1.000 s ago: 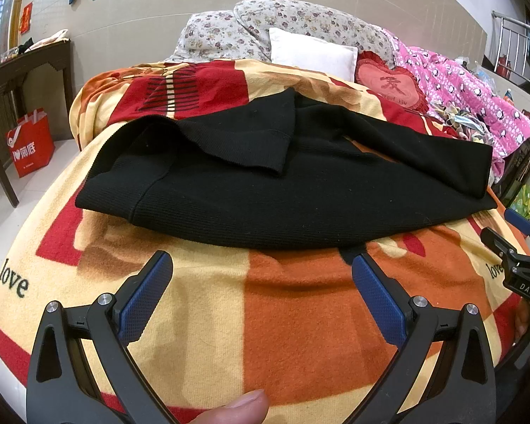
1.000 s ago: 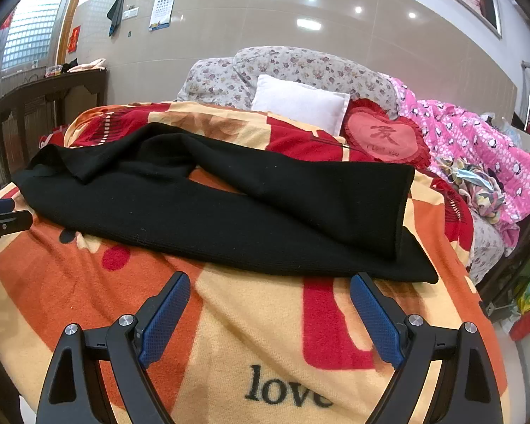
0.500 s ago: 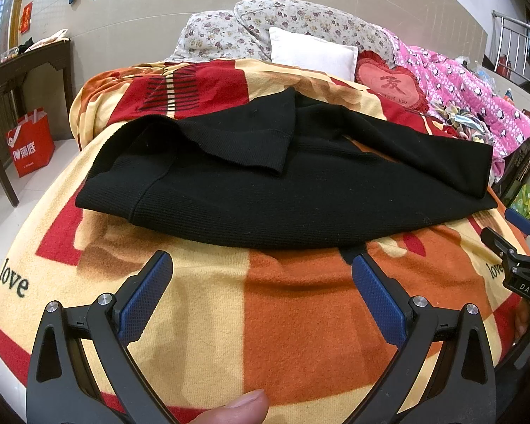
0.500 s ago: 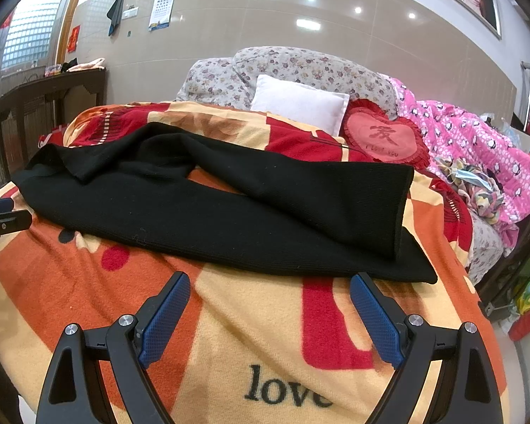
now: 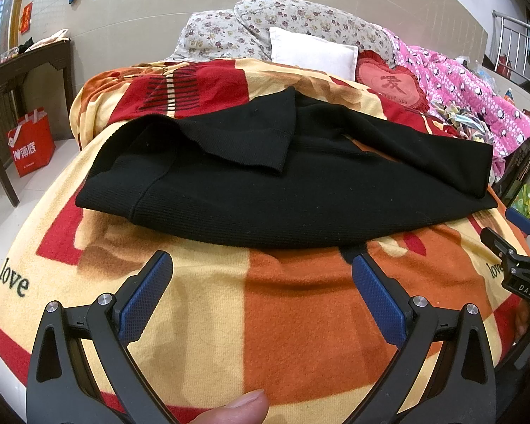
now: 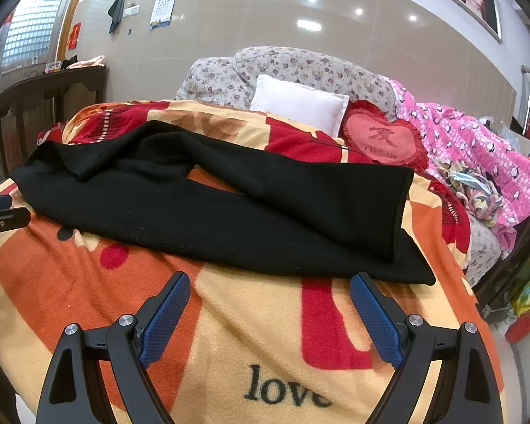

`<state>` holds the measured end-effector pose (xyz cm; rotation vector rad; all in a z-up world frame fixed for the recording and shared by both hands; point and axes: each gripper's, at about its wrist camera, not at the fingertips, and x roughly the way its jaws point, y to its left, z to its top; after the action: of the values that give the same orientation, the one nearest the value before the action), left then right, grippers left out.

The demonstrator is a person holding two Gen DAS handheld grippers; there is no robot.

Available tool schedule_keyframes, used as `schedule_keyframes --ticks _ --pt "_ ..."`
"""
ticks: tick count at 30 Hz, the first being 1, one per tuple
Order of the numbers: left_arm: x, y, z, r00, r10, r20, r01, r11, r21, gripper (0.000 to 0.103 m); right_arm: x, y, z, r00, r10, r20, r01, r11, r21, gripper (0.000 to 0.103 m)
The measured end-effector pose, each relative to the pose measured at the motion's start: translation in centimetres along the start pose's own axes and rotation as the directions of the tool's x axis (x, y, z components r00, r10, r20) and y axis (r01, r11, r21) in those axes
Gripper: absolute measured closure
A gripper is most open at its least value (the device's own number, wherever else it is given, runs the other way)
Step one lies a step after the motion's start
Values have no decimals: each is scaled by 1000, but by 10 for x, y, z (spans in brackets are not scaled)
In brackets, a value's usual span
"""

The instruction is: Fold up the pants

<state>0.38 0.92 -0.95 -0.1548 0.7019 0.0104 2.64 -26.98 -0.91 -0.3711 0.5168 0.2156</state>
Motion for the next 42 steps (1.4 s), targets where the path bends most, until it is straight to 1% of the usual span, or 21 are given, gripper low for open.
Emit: schedule_keyframes --ticks 11,13,15,17,18,19,20,21,22,23,25,26,28,30,31,32,34,35,37,40,42 --pt "-1 0 -1 1000 5 2 -5 1000 1 1 0 -8 1 1000 -4 -1 4 1000 -4 12" --pt "-2 1 -1 1000 -12 14 12 1000 1 1 2 -6 2 1000 -3 -1 3 1000 -4 12" --pt "-9 5 -1 997 -56 55 56 998 -2 1 2 -9 2 1000 -2 0 2 1000 -5 12" --pt "-18 9 0 986 -131 99 131 991 6 1 3 -7 2 1000 -2 0 2 1000 -7 12" --pt "-23 15 1 977 -179 114 180 984 3 1 3 -5 3 1000 -1 0 1 1000 -9 12" --pt "-26 20 1 962 -240 127 244 970 -14 1 3 -3 3 1000 -1 2 1 1000 -10 12" --pt "-28 26 2 953 -277 124 284 958 -41 1 3 -3 2 1000 0 4 0 1000 -11 12" --pt "-28 33 3 945 -312 100 320 945 -72 1 2 0 1 1000 1 5 0 1000 -12 12" --pt "-26 37 3 941 -331 65 336 938 -87 1 3 -1 1 1000 1 7 -1 1000 -13 12" --pt "-25 40 2 941 -336 43 338 936 -93 1 2 -1 1 1000 0 7 0 1000 -14 12" --pt "-23 48 0 935 -353 25 354 930 -103 1 2 1 1 1000 0 10 0 1000 -16 12" --pt "-23 56 -2 927 -375 24 375 918 -130 1 2 2 1 1000 -2 10 2 1000 -18 12" --pt "-27 67 -1 924 -377 57 381 909 -170 1 1 3 0 1000 -3 10 3 1000 -19 12" --pt "-30 74 0 932 -354 75 362 912 -193 1 1 3 0 1000 -4 10 4 1000 -19 12" --pt "-31 79 0 933 -350 84 360 910 -204 1 1 3 0 1000 -4 9 4 1000 -19 12" --pt "-33 85 0 929 -358 91 369 902 -222 1 2 2 0 1000 -5 8 5 1000 -20 12" --pt "-33 97 -2 931 -352 98 365 891 -270 1 1 4 1 1000 -8 9 9 1000 -23 12" --pt "-31 101 -1 929 -356 102 370 885 -283 1 1 4 1 1000 -10 9 10 1000 -23 12" --pt "-25 113 3 926 -365 90 374 869 -323 1 1 4 1 1000 -15 7 15 1000 -27 12" --pt "-8 124 16 928 -368 52 361 860 -362 1 1 8 0 1000 -23 5 23 999 -36 12" --pt "10 131 23 935 -354 21 330 848 -414 1 1 10 -1 1000 -28 6 28 999 -39 12"
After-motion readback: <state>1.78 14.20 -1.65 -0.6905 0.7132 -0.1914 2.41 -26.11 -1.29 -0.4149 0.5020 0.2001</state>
